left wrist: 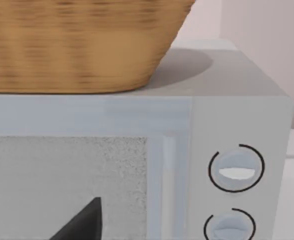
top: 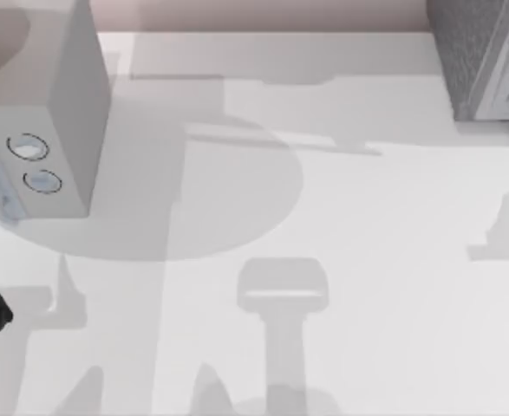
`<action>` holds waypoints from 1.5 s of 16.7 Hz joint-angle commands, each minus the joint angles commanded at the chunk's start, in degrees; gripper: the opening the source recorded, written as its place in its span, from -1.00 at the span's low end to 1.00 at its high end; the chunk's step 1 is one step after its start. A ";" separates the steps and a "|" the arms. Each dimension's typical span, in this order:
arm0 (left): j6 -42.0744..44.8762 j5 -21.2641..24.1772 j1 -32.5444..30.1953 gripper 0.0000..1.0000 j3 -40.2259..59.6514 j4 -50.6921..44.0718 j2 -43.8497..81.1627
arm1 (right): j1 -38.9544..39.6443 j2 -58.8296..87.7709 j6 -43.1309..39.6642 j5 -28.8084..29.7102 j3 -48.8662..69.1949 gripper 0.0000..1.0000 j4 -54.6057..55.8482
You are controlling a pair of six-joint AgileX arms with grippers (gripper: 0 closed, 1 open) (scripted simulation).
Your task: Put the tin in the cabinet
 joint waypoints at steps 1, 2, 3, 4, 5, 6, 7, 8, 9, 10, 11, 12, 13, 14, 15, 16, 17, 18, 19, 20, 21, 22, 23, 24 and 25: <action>0.00 0.00 0.00 1.00 0.00 0.00 0.00 | 0.33 2.02 -0.01 0.25 2.76 -1.00 -0.61; 0.00 0.00 0.00 1.00 0.00 0.00 0.00 | 0.69 4.02 -0.01 0.48 5.53 -1.00 -1.21; 0.00 0.00 0.00 1.00 0.00 0.00 0.00 | 1.06 6.01 0.03 0.70 8.30 -1.00 -1.80; 0.00 0.00 0.00 1.00 0.00 0.00 0.00 | 1.43 8.01 0.07 0.91 11.07 -1.00 -2.39; 0.00 0.00 0.00 1.00 0.00 0.00 0.00 | 1.81 10.01 0.14 1.12 13.83 -1.00 -2.99; 0.00 0.00 0.00 1.00 0.00 0.00 0.00 | 2.19 12.02 0.22 1.32 16.59 -1.00 -3.60; 0.00 0.00 0.00 1.00 0.00 0.00 0.00 | 2.59 14.04 0.30 1.52 19.33 -1.00 -4.22; 0.00 0.00 0.00 1.00 0.00 0.00 0.00 | 2.98 16.08 0.39 1.71 22.05 -1.00 -4.85; 0.00 0.00 0.00 1.00 0.00 0.00 0.00 | 3.36 18.16 0.46 1.91 24.74 -1.00 -5.53; 0.00 0.00 0.00 1.00 0.00 0.00 0.00 | 3.69 20.27 0.50 2.17 27.39 -1.00 -6.23; 0.00 0.00 0.00 1.00 0.00 0.00 0.00 | 3.99 22.39 0.53 2.46 30.03 -1.00 -6.96; 0.00 0.00 0.00 1.00 0.00 0.00 0.00 | 4.23 24.53 0.55 2.80 32.66 -1.00 -7.69; 0.00 0.00 0.00 1.00 0.00 0.00 0.00 | 4.46 26.65 0.58 3.15 35.32 -1.00 -8.41; 0.00 0.00 0.00 1.00 0.00 0.00 0.00 | 4.69 28.77 0.60 3.51 37.97 -1.00 -9.12; 0.00 0.00 0.00 1.00 0.00 0.00 0.00 | 4.93 30.87 0.63 3.86 40.62 -1.00 -9.82; 0.00 0.00 0.00 1.00 0.00 0.00 0.00 | 5.15 32.93 0.67 4.22 43.23 -1.00 -10.50; 0.00 0.00 0.00 1.00 0.00 0.00 0.00 | 5.38 34.98 0.71 4.56 45.86 -1.00 -11.17; 0.00 0.00 0.00 1.00 0.00 0.00 0.00 | 5.62 37.04 0.76 4.90 48.53 -1.00 -11.83; 0.00 0.00 0.00 1.00 0.00 0.00 0.00 | 5.91 39.16 0.82 5.21 51.43 -1.00 -12.49; 0.00 0.00 0.00 1.00 0.00 0.00 0.00 | 6.26 41.42 0.88 5.50 54.61 -1.00 -13.19; 0.00 0.00 0.00 1.00 0.00 0.00 0.00 | 6.62 43.68 0.94 5.79 57.79 -1.00 -13.90; 0.00 0.00 0.00 1.00 0.00 0.00 0.00 | 6.97 45.85 0.98 6.08 60.68 -1.00 -14.60; 0.00 0.00 0.00 1.00 0.00 0.00 0.00 | 7.21 47.55 0.99 6.34 62.93 -1.00 -15.17; 0.00 0.00 0.00 1.00 0.00 0.00 0.00 | 7.38 48.98 0.99 6.58 64.71 -1.00 -15.64; 0.00 0.00 0.00 1.00 0.00 0.00 0.00 | 7.47 50.15 0.96 6.78 66.04 -1.00 -16.00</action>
